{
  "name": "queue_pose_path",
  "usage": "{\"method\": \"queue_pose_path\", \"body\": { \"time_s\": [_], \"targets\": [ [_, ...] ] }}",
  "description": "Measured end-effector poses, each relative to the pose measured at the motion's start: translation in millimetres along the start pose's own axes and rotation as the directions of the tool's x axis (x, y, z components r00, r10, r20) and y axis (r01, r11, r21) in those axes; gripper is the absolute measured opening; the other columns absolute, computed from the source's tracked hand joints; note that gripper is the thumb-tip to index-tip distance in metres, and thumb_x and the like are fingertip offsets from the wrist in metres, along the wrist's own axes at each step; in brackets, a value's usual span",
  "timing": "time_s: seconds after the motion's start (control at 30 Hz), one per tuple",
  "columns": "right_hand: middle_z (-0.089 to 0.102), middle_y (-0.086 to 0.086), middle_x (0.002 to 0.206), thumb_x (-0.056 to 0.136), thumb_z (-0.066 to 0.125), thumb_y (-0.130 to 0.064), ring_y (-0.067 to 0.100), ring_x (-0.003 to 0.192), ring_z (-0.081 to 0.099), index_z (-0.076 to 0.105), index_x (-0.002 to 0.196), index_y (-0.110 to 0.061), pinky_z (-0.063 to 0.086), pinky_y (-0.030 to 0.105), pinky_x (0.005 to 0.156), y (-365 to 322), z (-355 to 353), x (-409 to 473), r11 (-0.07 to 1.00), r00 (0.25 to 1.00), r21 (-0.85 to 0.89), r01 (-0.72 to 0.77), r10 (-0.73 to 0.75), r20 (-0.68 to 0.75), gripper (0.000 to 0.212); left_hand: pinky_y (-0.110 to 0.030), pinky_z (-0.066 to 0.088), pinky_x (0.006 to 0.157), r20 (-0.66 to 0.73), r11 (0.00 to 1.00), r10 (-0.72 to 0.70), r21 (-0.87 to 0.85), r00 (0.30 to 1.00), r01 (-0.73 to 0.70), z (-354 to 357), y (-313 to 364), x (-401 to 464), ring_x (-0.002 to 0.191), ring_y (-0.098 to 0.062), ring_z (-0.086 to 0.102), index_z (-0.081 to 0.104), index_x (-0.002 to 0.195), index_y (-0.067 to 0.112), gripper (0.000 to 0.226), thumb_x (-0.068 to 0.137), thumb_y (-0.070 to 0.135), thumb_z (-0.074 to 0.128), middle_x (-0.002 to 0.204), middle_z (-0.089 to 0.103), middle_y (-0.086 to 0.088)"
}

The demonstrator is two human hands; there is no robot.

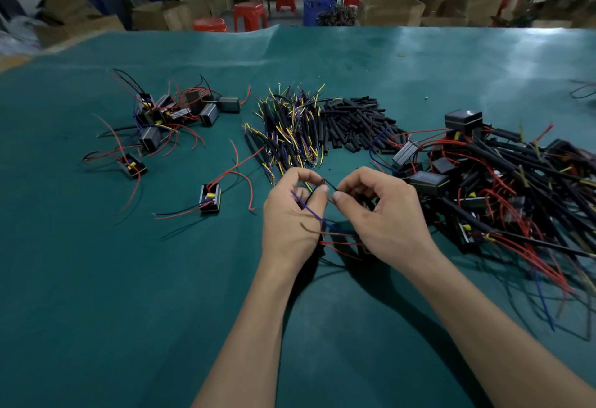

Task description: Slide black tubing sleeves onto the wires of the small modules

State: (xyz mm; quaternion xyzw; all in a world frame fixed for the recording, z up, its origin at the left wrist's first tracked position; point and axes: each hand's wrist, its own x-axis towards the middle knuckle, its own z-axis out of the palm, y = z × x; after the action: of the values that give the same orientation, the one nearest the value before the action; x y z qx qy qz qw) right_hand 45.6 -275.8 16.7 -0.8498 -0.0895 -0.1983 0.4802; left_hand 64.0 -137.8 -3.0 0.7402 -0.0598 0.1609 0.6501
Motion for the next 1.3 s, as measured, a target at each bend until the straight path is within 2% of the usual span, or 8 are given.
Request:
{"method": "queue_pose_path", "body": {
  "time_s": [0.13, 0.23, 0.37, 0.63, 0.77, 0.93, 1.1, 1.3],
  "targets": [
    [0.062, -0.005, 0.065, 0.087, 0.074, -0.013, 0.014, 0.059, 0.054, 0.064, 0.076, -0.019, 0.047, 0.03, 0.059, 1, -2, 2, 1.0, 1.0, 0.011, 0.015, -0.015, -0.001, 0.016, -0.035, 0.048, 0.062, 0.001, 1.0, 0.01, -0.025, 1.0, -0.01, -1, 3, -2, 0.062, -0.011, 0.051, 0.064, 0.083, 0.022, 0.008, 0.091, 0.022, 0.067, 0.068, 0.059, 0.006],
    [0.06, -0.01, 0.065, 0.088, 0.072, -0.011, 0.007, 0.057, 0.052, 0.061, 0.078, -0.021, 0.043, 0.02, 0.058, -2, -1, 0, 0.999, 0.998, 0.02, 0.038, -0.039, 0.05, 0.018, -0.022, 0.049, 0.077, 0.013, 1.0, 0.009, -0.009, 1.0, -0.009, -1, 2, 0, 0.076, -0.003, 0.058, 0.064, 0.086, 0.021, 0.019, 0.092, 0.002, 0.067, 0.081, 0.065, 0.008],
    [0.056, -0.014, 0.06, 0.088, 0.071, -0.009, 0.004, 0.054, 0.048, 0.058, 0.077, -0.02, 0.038, 0.015, 0.056, -3, -2, 0, 0.999, 0.998, 0.044, 0.026, -0.029, 0.051, 0.02, -0.021, 0.049, 0.073, 0.026, 0.999, 0.034, -0.034, 0.999, -0.033, 1, 3, -1, 0.075, -0.006, 0.058, 0.063, 0.088, 0.014, 0.01, 0.091, 0.005, 0.067, 0.08, 0.065, 0.007],
    [0.055, -0.01, 0.06, 0.088, 0.07, -0.008, 0.007, 0.056, 0.049, 0.058, 0.078, -0.02, 0.04, 0.02, 0.057, -5, -3, 0, 0.999, 0.998, 0.012, 0.049, -0.049, 0.041, 0.019, -0.022, 0.047, 0.068, 0.042, 0.999, 0.052, -0.001, 0.998, -0.052, 3, -1, 0, 0.068, -0.004, 0.056, 0.058, 0.085, 0.015, 0.022, 0.088, -0.007, 0.062, 0.077, 0.063, 0.007],
    [0.058, -0.003, 0.062, 0.087, 0.071, -0.013, 0.016, 0.058, 0.052, 0.062, 0.079, -0.02, 0.046, 0.036, 0.059, -6, -5, 1, 0.997, 0.996, -0.003, 0.082, -0.082, 0.047, 0.014, -0.022, 0.05, 0.076, 0.065, 0.998, 0.054, 0.023, 0.996, -0.055, 4, 1, 0, 0.077, -0.009, 0.063, 0.064, 0.088, 0.018, 0.027, 0.086, -0.009, 0.062, 0.081, 0.068, 0.006],
    [0.06, -0.004, 0.061, 0.088, 0.074, -0.015, 0.017, 0.057, 0.053, 0.064, 0.08, -0.024, 0.046, 0.032, 0.057, -2, -5, 2, 0.999, 0.999, -0.005, 0.038, -0.038, -0.003, 0.016, -0.019, 0.053, 0.075, 0.019, 0.98, -0.075, -0.186, 0.997, 0.077, 1, 4, 0, 0.079, -0.012, 0.066, 0.078, 0.086, 0.019, 0.019, 0.081, 0.013, 0.06, 0.088, 0.077, 0.0],
    [0.066, -0.004, 0.066, 0.084, 0.077, -0.013, 0.017, 0.06, 0.059, 0.07, 0.083, -0.022, 0.051, 0.035, 0.063, -2, -6, 1, 1.0, 0.999, -0.021, -0.009, 0.01, 0.05, 0.011, -0.033, 0.055, 0.077, 0.12, 0.995, -0.037, -0.083, 0.992, 0.047, 3, 4, -2, 0.077, -0.01, 0.068, 0.079, 0.091, 0.011, 0.021, 0.087, 0.028, 0.068, 0.085, 0.078, -0.002],
    [0.079, 0.003, 0.094, 0.09, 0.066, 0.011, 0.013, 0.083, 0.075, 0.074, 0.096, -0.01, 0.053, 0.021, 0.08, 0, -26, 11, 0.907, 0.964, 0.363, -0.212, 0.133, 0.231, 0.023, -0.029, 0.05, 0.071, 0.042, 0.999, 0.004, -0.04, 0.999, -0.003, 6, 1, -3, 0.073, -0.008, 0.061, 0.077, 0.088, 0.009, 0.016, 0.096, 0.016, 0.065, 0.081, 0.075, -0.007]
  ]
}}
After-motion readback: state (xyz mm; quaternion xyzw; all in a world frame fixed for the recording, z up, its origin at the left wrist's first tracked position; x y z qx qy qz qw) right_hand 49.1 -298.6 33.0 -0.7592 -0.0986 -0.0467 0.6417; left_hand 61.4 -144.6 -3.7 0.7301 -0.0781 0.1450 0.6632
